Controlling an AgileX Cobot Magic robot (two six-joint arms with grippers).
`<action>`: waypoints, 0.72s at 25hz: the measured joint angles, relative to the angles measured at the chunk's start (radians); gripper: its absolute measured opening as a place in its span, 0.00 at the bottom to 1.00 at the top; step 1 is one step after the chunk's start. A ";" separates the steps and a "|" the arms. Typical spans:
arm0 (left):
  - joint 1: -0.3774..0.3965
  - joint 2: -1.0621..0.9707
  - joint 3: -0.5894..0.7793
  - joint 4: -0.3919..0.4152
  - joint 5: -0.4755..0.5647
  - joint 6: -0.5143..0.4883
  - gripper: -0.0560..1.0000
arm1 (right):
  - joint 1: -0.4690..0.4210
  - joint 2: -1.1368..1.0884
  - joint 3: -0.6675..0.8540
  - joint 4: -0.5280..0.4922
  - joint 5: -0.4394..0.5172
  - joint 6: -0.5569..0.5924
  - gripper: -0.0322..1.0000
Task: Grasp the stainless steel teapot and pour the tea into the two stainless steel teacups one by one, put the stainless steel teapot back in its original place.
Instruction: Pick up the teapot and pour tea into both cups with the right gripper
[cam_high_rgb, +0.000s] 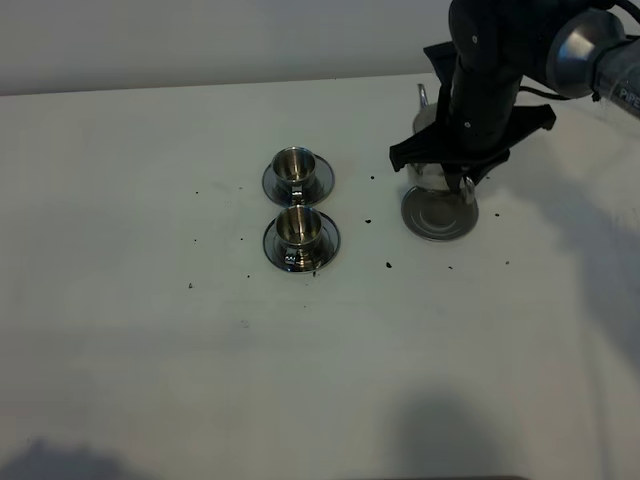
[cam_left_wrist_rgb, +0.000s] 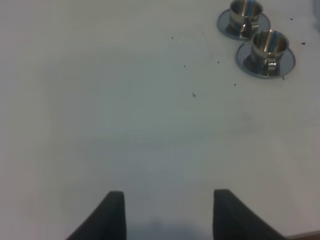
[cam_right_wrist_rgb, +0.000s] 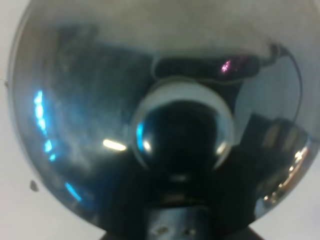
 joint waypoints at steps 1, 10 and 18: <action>0.000 0.000 0.000 0.000 0.000 0.000 0.46 | 0.000 0.000 -0.009 0.000 0.000 -0.023 0.21; 0.000 0.000 0.000 0.000 0.000 0.001 0.46 | 0.000 0.000 -0.043 0.019 -0.018 -0.251 0.21; 0.000 0.000 0.000 0.000 0.000 0.001 0.46 | 0.036 0.000 -0.043 0.005 -0.094 -0.464 0.21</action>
